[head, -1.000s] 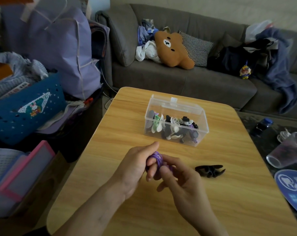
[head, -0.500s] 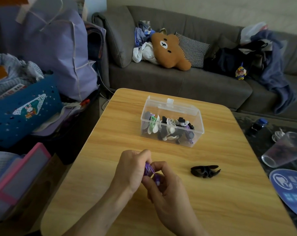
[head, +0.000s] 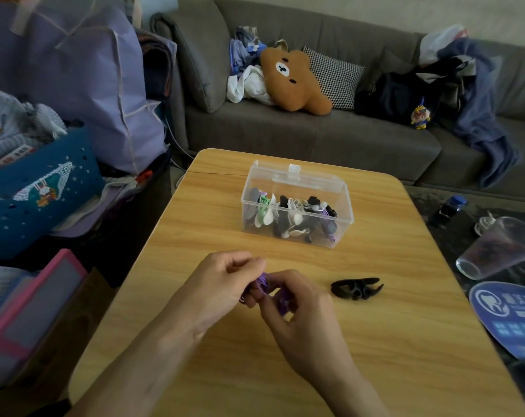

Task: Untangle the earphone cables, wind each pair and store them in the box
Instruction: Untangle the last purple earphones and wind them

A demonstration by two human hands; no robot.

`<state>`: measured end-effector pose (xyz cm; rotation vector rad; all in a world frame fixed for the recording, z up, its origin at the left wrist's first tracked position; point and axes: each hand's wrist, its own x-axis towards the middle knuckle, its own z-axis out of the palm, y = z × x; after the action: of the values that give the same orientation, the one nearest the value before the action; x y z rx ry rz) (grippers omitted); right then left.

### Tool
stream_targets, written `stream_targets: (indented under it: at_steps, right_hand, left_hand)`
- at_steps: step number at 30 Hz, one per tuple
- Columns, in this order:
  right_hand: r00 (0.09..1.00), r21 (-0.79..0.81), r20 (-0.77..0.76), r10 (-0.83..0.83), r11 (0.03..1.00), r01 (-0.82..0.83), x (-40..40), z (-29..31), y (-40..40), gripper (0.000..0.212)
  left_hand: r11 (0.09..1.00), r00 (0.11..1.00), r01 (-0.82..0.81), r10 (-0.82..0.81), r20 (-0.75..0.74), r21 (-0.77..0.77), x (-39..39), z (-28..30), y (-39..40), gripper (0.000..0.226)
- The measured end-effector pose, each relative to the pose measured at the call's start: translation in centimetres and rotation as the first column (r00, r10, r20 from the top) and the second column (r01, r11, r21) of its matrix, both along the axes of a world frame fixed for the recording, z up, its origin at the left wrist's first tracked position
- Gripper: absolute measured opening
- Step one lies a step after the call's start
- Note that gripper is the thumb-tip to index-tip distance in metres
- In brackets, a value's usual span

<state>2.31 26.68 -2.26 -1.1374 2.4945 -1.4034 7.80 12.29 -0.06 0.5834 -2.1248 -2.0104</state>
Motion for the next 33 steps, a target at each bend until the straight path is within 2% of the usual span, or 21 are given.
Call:
stream_targets:
  at_steps: [2,5,7,9,11,13,15,17,19,20,22,24,25,27,28,30,32,33]
  right_hand:
    - [1.000,-0.005,-0.008,-0.012,1.000,0.012,0.1,-0.4,-0.2,0.020]
    - [0.998,-0.002,-0.065,-0.022,1.000,0.022,0.0,-0.8,-0.4,0.016]
    - [0.994,0.038,-0.112,-0.010,0.999,0.014,-0.2,-1.2,-0.4,0.012]
    - [0.994,0.066,-0.105,-0.001,0.998,0.008,0.0,-1.3,-0.4,0.009]
    - [1.000,0.054,-0.004,-0.013,0.998,0.013,-0.2,-1.2,-0.4,0.010]
    - [0.988,0.004,0.156,-0.006,1.000,0.006,-0.6,-1.1,-0.1,0.011]
    - [0.945,-0.063,0.327,0.022,0.998,-0.001,-1.2,-1.0,0.2,0.010]
    - [0.842,-0.156,0.535,0.072,0.988,0.015,-1.1,-0.8,0.4,0.013]
    - [0.719,-0.229,0.684,0.124,0.972,0.050,-0.7,-0.5,0.5,0.017]
    - [0.693,-0.243,0.710,0.122,0.967,0.078,-0.7,-0.4,0.6,0.020]
    - [0.741,-0.264,0.668,0.073,0.954,0.144,-1.4,-0.1,0.8,0.032]
    - [0.868,-0.273,0.492,-0.066,0.935,0.226,-3.2,0.1,1.7,0.048]
    - [0.903,-0.269,0.397,-0.166,0.919,0.288,-4.3,0.4,2.4,0.052]
    - [0.887,-0.253,0.296,-0.355,0.866,0.431,-6.7,0.9,4.4,0.050]
    - [0.866,-0.238,0.276,-0.416,0.844,0.481,-7.8,0.9,5.5,0.047]
    - [0.839,-0.181,0.265,-0.476,0.830,0.528,-9.2,0.7,7.5,0.045]
    - [0.824,-0.116,0.271,-0.498,0.833,0.541,-10.0,-0.2,8.3,0.045]
    - [0.818,-0.097,0.269,-0.509,0.830,0.549,-10.2,-0.6,8.5,0.045]
  left_hand:
    - [0.992,0.999,-0.047,0.045,-0.019,-0.114,0.0,-0.3,0.5,0.032]
    - [0.981,0.993,-0.115,0.118,0.011,-0.158,-0.5,-1.0,1.1,0.028]
    - [0.979,0.981,-0.174,0.182,0.071,-0.105,-1.2,-1.5,1.0,0.021]
    - [0.975,0.969,-0.221,0.215,0.120,0.036,-1.8,-1.9,1.1,0.027]
    - [0.955,0.971,-0.232,0.216,0.104,0.182,-2.1,-2.2,1.3,0.027]
    - [0.952,0.973,-0.231,0.229,0.036,0.202,-2.1,-2.4,1.9,0.020]
    - [0.967,0.968,-0.245,0.248,-0.044,0.073,-2.3,-2.8,2.6,0.016]
    - [0.954,0.957,-0.284,0.276,-0.094,-0.090,-2.6,-3.2,3.2,0.012]
    - [0.942,0.944,-0.317,0.303,-0.127,-0.107,-3.2,-3.5,4.1,0.010]
    - [0.943,0.940,-0.324,0.313,-0.135,-0.069,-3.6,-3.4,4.6,0.010]
    - [0.938,0.925,-0.343,0.346,-0.157,0.049,-4.4,-3.2,5.4,0.017]
    - [0.907,0.889,-0.406,0.420,-0.181,0.110,-5.2,-3.1,5.4,0.024]
    - [0.892,0.870,-0.445,0.453,-0.193,0.086,-5.7,-3.3,5.2,0.026]
    - [0.876,0.861,-0.482,0.467,-0.202,-0.027,-6.5,-3.8,5.2,0.027]
    - [0.886,0.883,-0.450,0.424,-0.200,-0.108,-6.7,-3.9,5.6,0.025]
    - [0.916,0.966,-0.237,0.188,-0.176,-0.323,-7.5,-4.1,7.2,0.015]
    - [0.855,0.982,-0.044,-0.057,-0.178,-0.517,-8.2,-4.3,9.0,0.011]
    - [0.822,0.972,-0.014,-0.123,-0.201,-0.569,-8.7,-4.4,9.7,0.014]
